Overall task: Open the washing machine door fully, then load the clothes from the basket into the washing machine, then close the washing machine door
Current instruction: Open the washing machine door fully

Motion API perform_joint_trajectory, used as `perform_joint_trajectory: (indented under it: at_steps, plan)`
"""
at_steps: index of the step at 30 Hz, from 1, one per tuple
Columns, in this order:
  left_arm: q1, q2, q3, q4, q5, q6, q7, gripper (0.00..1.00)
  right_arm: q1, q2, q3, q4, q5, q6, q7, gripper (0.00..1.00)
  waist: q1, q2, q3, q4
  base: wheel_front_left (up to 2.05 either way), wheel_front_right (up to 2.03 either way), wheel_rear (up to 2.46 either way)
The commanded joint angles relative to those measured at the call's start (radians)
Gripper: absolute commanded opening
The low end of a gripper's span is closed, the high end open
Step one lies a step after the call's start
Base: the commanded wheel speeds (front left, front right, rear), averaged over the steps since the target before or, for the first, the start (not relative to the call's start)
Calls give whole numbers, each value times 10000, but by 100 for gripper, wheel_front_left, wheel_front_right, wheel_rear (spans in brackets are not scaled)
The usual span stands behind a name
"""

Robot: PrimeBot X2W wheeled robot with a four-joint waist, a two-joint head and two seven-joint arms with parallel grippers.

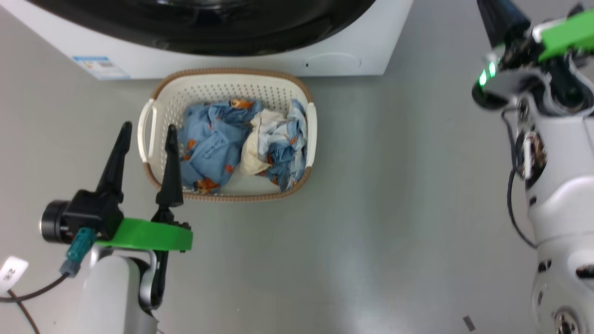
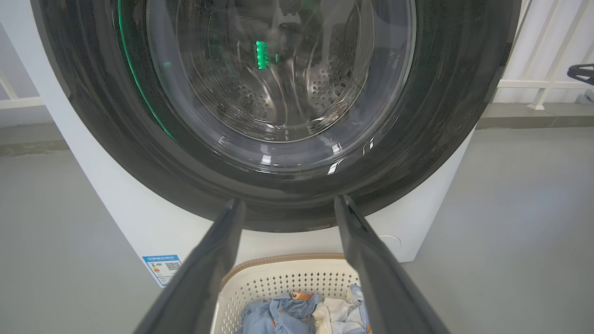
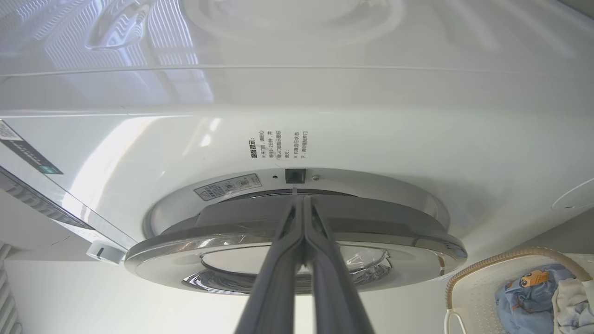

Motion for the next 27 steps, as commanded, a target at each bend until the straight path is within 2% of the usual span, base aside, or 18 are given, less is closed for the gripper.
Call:
perform_joint_trajectory:
  at_steps: [1, 18, 27]
  plan:
    - [-178, 201, 241, -289, -39, 110, -80, 100, -337, 110, 177, -187, 103, 16, 132, 0, 0, -1, 400, 246, 0, 0, 0]
    - [-621, 200, -458, -351, -361, 248, -80, 100, -3593, -10, 775, 1490, -327, 16, 734, 0, 0, -1, 1150, 849, 0, 0, 0]
    - [-711, 200, -692, -331, -491, 320, -80, 100, -4451, -210, 1079, 2388, -724, 16, 914, 0, 0, -1, 1286, 1033, 0, 0, 0]
